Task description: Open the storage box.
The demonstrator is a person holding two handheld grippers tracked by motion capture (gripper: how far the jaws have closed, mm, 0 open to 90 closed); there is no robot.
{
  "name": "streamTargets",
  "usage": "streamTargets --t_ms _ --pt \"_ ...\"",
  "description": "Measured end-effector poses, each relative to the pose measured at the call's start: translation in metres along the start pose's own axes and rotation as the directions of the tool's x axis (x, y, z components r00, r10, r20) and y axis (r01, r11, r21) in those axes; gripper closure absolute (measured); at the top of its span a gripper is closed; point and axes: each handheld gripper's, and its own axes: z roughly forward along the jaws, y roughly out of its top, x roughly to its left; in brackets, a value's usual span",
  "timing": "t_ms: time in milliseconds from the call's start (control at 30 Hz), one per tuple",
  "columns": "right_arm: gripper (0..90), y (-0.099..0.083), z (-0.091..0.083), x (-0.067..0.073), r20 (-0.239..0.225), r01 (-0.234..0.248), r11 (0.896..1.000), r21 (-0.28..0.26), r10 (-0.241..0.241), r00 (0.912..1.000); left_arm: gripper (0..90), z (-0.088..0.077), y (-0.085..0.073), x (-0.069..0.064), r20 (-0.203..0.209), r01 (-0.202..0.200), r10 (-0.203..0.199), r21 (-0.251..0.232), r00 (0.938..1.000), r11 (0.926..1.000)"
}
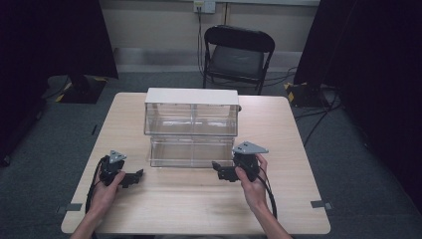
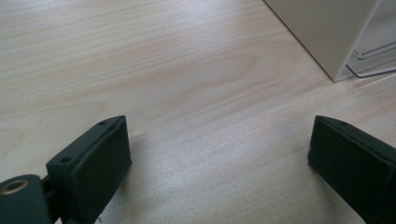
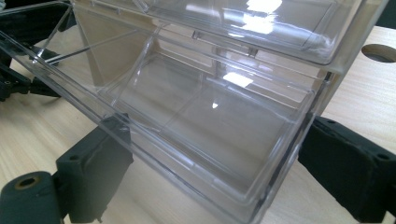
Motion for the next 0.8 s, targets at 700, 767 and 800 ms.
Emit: streamTargets --t_ms 700,767,800 --pt "10.9 0.0061 0.0066 -0.0029 0.025 0.008 1.000 -0.012 -0.008 0.9996 5.3 0.0000 0.0000 0.0000 0.000 0.000 0.000 0.000 1.0000 1.0000" --pt "11.3 0.0062 0.0070 -0.0031 0.028 0.009 1.000 -0.012 -0.009 0.9996 5.3 0.0000 0.0000 0.0000 0.000 0.000 0.000 0.000 1.0000 1.0000" --pt "11.6 0.0064 0.0073 -0.0034 0.032 0.007 1.000 -0.013 -0.007 0.9995 5.4 0.0000 0.0000 0.0001 0.000 0.000 0.000 0.000 1.0000 1.0000"
